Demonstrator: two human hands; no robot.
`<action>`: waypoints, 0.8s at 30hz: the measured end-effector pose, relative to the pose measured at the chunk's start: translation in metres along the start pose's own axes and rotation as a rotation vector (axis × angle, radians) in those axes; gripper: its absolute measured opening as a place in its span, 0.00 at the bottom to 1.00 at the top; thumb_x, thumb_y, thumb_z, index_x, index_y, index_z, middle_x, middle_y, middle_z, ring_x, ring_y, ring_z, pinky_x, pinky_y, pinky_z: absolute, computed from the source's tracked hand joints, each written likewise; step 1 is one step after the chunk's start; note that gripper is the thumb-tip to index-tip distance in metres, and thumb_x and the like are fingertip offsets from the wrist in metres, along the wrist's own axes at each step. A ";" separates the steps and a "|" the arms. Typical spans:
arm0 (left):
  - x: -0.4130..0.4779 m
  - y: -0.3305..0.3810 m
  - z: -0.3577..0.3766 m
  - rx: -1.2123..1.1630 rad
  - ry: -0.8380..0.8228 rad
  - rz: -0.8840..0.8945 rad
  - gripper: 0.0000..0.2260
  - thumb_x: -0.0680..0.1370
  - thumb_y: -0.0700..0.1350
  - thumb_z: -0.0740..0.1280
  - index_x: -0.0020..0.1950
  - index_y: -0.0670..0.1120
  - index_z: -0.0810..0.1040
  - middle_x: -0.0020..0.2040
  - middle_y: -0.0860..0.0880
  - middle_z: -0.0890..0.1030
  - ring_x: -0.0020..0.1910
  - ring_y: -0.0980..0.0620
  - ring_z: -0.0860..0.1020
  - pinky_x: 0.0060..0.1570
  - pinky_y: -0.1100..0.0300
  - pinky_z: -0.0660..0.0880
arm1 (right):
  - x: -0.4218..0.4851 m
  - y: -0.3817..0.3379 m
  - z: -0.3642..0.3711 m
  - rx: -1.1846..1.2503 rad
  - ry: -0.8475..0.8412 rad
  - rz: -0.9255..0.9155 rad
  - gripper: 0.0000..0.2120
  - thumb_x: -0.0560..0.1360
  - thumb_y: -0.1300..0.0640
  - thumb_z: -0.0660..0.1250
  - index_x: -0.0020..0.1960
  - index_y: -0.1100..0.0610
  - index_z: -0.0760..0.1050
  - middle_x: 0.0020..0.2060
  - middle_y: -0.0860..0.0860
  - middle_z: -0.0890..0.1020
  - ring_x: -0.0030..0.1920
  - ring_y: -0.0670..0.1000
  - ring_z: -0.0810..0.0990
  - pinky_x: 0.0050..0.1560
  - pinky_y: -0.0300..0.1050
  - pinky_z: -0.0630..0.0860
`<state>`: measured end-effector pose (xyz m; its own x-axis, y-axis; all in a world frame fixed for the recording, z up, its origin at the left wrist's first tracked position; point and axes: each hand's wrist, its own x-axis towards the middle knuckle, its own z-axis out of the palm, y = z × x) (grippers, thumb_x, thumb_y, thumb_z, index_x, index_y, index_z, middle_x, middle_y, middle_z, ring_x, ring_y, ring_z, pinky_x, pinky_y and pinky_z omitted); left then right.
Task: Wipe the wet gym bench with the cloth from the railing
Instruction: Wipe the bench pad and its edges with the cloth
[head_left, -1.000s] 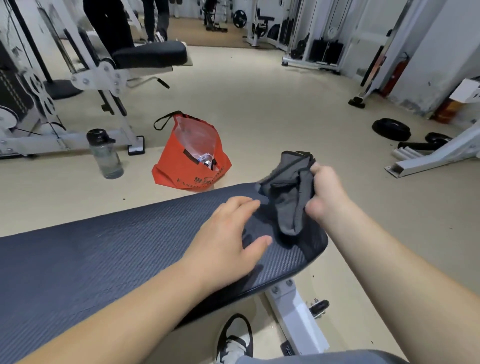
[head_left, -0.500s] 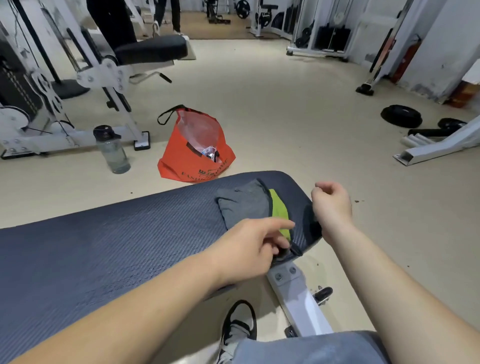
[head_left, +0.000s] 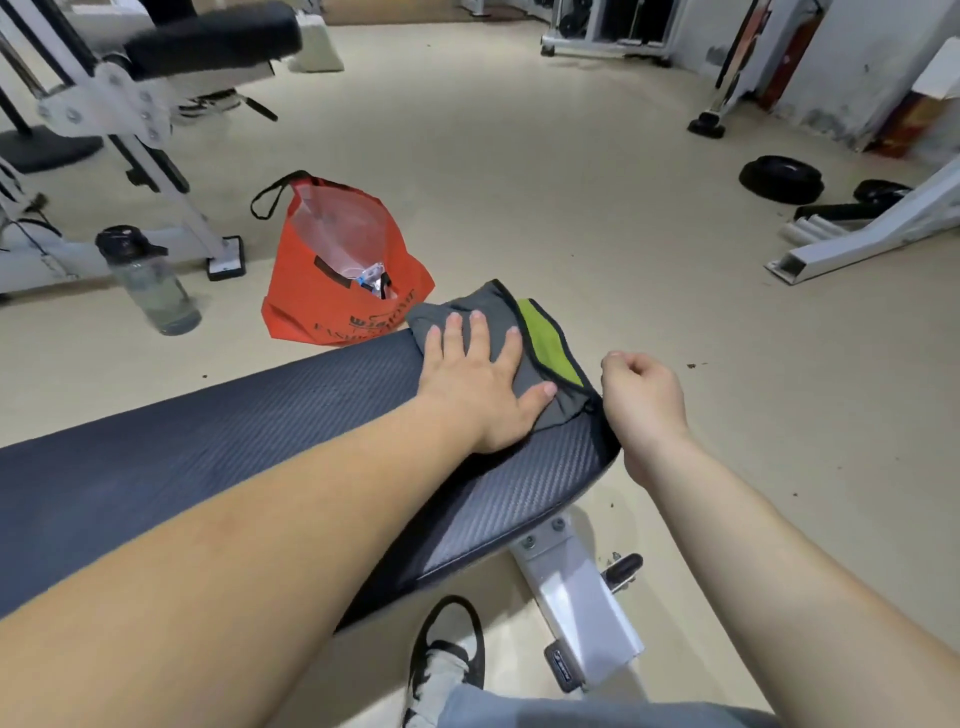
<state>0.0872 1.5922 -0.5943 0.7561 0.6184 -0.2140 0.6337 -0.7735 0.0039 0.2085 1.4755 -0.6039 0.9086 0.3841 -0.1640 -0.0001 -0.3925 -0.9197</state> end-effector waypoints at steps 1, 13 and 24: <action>0.005 0.009 0.002 -0.003 0.005 -0.034 0.42 0.75 0.74 0.39 0.83 0.52 0.40 0.82 0.38 0.38 0.80 0.34 0.36 0.76 0.36 0.37 | 0.002 0.000 -0.002 0.013 0.016 0.011 0.13 0.82 0.52 0.59 0.39 0.56 0.69 0.33 0.50 0.69 0.34 0.53 0.65 0.36 0.48 0.62; -0.062 -0.080 0.014 0.065 0.112 0.226 0.28 0.80 0.65 0.43 0.81 0.62 0.50 0.84 0.44 0.49 0.82 0.45 0.48 0.80 0.47 0.48 | -0.015 -0.011 -0.002 -0.203 -0.053 -0.174 0.15 0.80 0.52 0.60 0.43 0.61 0.76 0.34 0.52 0.77 0.40 0.58 0.75 0.41 0.49 0.71; -0.179 -0.122 0.035 -0.028 0.094 0.236 0.27 0.80 0.66 0.39 0.80 0.66 0.48 0.83 0.51 0.42 0.82 0.51 0.42 0.80 0.49 0.46 | -0.076 -0.059 0.065 -0.385 -0.398 -0.518 0.11 0.80 0.52 0.65 0.42 0.52 0.81 0.35 0.42 0.82 0.39 0.44 0.79 0.43 0.41 0.73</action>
<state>-0.1310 1.5711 -0.5907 0.8945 0.4327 -0.1125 0.4416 -0.8945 0.0703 0.1128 1.5237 -0.5606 0.5330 0.8430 0.0718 0.5980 -0.3153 -0.7369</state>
